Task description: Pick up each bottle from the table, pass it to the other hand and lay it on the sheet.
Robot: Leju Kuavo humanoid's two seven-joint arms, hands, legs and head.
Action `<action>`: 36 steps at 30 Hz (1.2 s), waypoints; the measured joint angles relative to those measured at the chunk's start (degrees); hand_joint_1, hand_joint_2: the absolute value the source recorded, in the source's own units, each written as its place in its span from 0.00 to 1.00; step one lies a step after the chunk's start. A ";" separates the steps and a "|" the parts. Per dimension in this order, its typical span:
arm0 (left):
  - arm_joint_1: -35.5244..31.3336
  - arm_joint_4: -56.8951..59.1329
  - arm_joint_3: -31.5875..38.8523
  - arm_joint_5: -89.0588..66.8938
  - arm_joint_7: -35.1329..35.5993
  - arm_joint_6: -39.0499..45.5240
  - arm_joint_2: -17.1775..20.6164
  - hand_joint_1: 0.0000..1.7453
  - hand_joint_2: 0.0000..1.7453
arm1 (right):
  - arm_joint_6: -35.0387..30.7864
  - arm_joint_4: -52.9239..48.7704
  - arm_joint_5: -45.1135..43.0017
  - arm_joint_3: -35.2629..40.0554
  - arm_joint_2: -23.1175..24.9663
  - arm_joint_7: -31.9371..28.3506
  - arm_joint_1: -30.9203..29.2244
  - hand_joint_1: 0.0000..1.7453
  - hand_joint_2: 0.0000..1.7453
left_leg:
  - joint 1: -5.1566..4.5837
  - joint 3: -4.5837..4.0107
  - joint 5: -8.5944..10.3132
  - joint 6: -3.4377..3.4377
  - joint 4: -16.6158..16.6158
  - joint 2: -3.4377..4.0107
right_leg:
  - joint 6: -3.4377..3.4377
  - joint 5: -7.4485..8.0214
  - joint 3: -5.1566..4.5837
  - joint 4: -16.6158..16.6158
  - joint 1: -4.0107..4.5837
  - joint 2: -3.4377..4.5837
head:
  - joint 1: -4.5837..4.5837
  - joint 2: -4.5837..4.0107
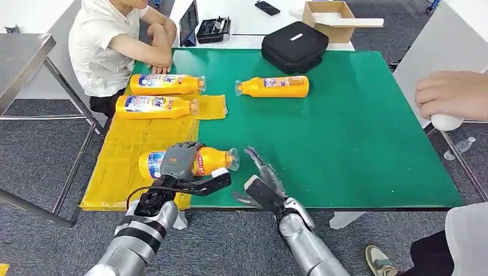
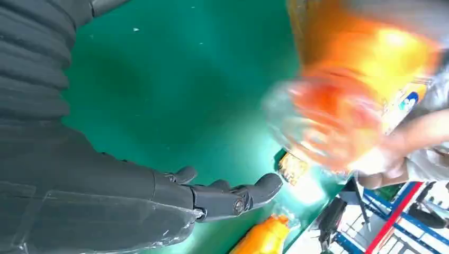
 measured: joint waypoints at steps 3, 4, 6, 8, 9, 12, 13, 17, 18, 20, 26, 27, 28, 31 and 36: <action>-2.51 6.09 0.18 -0.83 -0.04 -0.15 1.16 1.00 1.00 | 0.00 1.99 -0.57 0.02 0.37 -0.81 -1.28 0.00 1.00 | 0.00 0.00 0.00 0.00 0.00 0.02 | 0.00 0.00 -0.02 0.02 0.00 0.01 | -0.02 0.00; -3.13 7.43 0.26 -0.87 -0.15 -0.15 1.44 1.00 1.00 | 0.00 2.43 -0.66 0.04 0.39 -0.90 -1.57 0.00 1.00 | 0.00 0.00 0.00 0.00 0.00 0.00 | 0.00 0.00 -0.01 0.02 0.00 0.00 | -0.02 0.00; -4.38 9.85 0.28 -1.27 -0.04 -0.28 2.01 1.00 1.00 | 0.00 3.26 -0.72 0.07 0.48 -1.11 -2.04 0.00 1.00 | 0.00 0.00 0.00 0.00 0.00 -0.02 | 0.00 0.00 0.00 0.02 -0.01 -0.01 | 0.00 0.00; -5.21 11.46 0.33 -1.24 0.04 -0.39 2.40 1.00 1.00 | 0.00 3.78 -0.90 0.07 0.57 -1.27 -2.27 0.00 1.00 | 0.00 0.00 0.00 0.00 0.00 0.00 | 0.00 0.00 0.00 0.02 0.00 0.00 | 0.00 0.00; -5.61 12.23 0.42 -1.22 0.04 -0.33 2.60 1.00 1.00 | -0.02 4.06 -1.03 0.07 0.57 -1.35 -2.36 0.00 1.00 | 0.00 0.01 0.00 0.00 0.00 0.00 | 0.00 0.00 0.01 0.01 -0.01 0.00 | 0.00 0.00; -6.31 13.74 0.85 -1.33 0.63 0.05 2.93 1.00 1.00 | -0.02 4.68 -1.31 0.07 0.57 -1.51 -2.43 0.00 1.00 | 0.00 0.04 0.00 0.00 0.00 0.00 | 0.00 0.00 0.03 0.01 0.00 0.00 | 0.00 0.00; -6.49 14.11 0.90 -1.33 0.74 0.09 3.02 1.00 1.00 | -0.02 4.87 -1.40 0.07 0.57 -1.53 -2.44 0.00 1.00 | 0.00 0.06 0.00 -0.01 0.00 0.00 | 0.00 0.00 0.04 0.01 0.00 0.00 | 0.00 0.00; -6.95 15.31 1.11 -1.31 1.05 -0.83 3.17 1.00 1.00 | -0.02 5.48 -1.44 0.07 0.59 -1.57 -2.60 0.00 1.00 | 0.00 0.11 0.02 -0.03 0.00 0.01 | 0.00 0.00 0.07 0.05 0.00 0.00 | 0.00 0.00; -7.10 15.60 1.18 -1.31 1.11 -0.92 3.21 1.00 1.00 | -0.02 5.66 -1.46 0.07 0.61 -1.57 -2.68 0.00 1.00 | 0.00 0.13 0.02 -0.04 0.00 0.01 | 0.00 0.00 0.08 0.06 0.00 0.00 | 0.00 0.00; -7.32 15.99 1.29 -1.29 1.24 -0.92 3.26 1.00 1.00 | -0.02 5.90 -1.46 0.07 0.63 -1.59 -2.75 0.00 1.00 | 0.00 0.15 0.02 -0.04 0.00 0.01 | 0.00 0.00 0.09 0.09 0.00 0.00 | 0.00 0.00; -7.65 16.75 1.33 -1.22 1.24 -1.04 3.34 0.00 1.00 | -0.02 6.60 -1.46 0.09 0.76 -1.59 -2.96 0.00 1.00 | 0.00 0.19 0.02 -0.04 0.00 0.01 | -0.01 0.00 0.10 0.12 0.00 0.01 | -0.02 0.00; -7.66 16.86 1.38 -1.11 1.27 -1.28 3.36 0.00 1.00 | -0.02 6.71 -1.49 0.09 0.76 -1.59 -3.00 0.00 1.00 | 0.00 0.19 0.02 -0.04 0.00 0.02 | -0.01 0.00 0.10 0.12 0.00 0.01 | 0.00 0.00; -7.71 17.02 1.44 -0.85 1.29 -1.71 3.39 0.00 1.00 | -0.02 6.80 -1.49 0.09 0.76 -1.59 -3.03 0.00 1.00 | 0.00 0.19 0.02 -0.04 0.00 0.02 | -0.01 0.00 0.10 0.12 0.00 0.01 | -0.02 0.00; -8.25 17.71 1.97 -0.28 1.29 -4.32 3.41 0.00 1.00 | -0.02 7.34 -1.62 0.11 0.81 -1.70 -3.40 0.00 1.00 | 0.00 0.21 0.03 -0.06 0.00 -0.04 | -0.02 -0.01 0.15 0.12 0.00 -0.02 | 0.00 0.00; -9.52 19.12 2.78 -0.24 1.27 -8.00 3.50 0.00 1.00 | -0.07 8.57 -1.81 0.13 0.83 -2.12 -4.42 0.00 1.00 | -0.01 0.30 0.03 -0.06 -0.01 -0.03 | -0.02 -0.01 0.26 0.12 -0.01 -0.02 | 0.00 0.00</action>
